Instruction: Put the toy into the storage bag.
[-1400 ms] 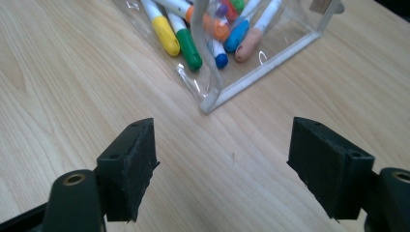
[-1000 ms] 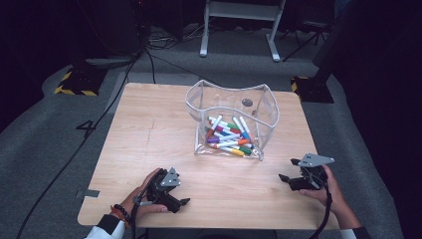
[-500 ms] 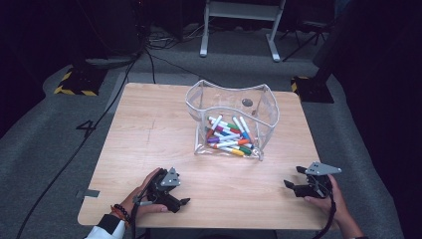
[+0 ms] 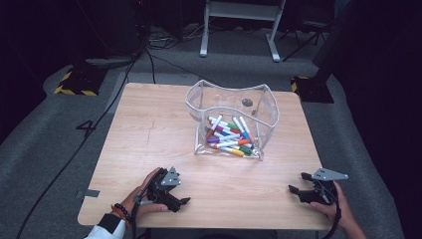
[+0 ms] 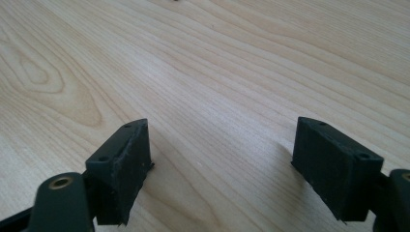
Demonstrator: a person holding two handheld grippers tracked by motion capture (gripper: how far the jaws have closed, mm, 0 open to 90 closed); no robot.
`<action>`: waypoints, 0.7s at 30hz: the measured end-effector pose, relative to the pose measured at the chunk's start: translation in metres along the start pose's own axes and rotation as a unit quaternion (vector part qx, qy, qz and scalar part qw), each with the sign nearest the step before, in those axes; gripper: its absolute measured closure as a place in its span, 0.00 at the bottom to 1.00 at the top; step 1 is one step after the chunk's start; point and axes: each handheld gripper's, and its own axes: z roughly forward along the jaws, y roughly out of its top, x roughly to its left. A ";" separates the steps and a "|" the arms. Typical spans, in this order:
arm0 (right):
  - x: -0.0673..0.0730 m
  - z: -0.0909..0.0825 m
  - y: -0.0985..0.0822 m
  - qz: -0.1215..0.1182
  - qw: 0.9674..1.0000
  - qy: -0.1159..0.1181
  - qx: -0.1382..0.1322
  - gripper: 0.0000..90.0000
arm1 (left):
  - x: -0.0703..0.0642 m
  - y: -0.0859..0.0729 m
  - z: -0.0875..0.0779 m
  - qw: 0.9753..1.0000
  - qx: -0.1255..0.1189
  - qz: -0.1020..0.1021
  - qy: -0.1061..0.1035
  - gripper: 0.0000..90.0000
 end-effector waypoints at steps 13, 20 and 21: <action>0.001 -0.001 -0.001 0.002 1.000 -0.004 -0.001 0.24 | 0.000 0.000 0.000 1.000 -0.001 0.000 0.001 0.08; 0.002 0.000 -0.001 0.007 1.000 -0.009 -0.001 0.24 | 0.000 0.000 0.000 1.000 0.000 0.000 0.001 0.08; 0.002 0.000 0.000 0.007 1.000 -0.010 -0.001 0.24 | 0.000 0.000 0.000 1.000 0.000 0.000 0.001 0.08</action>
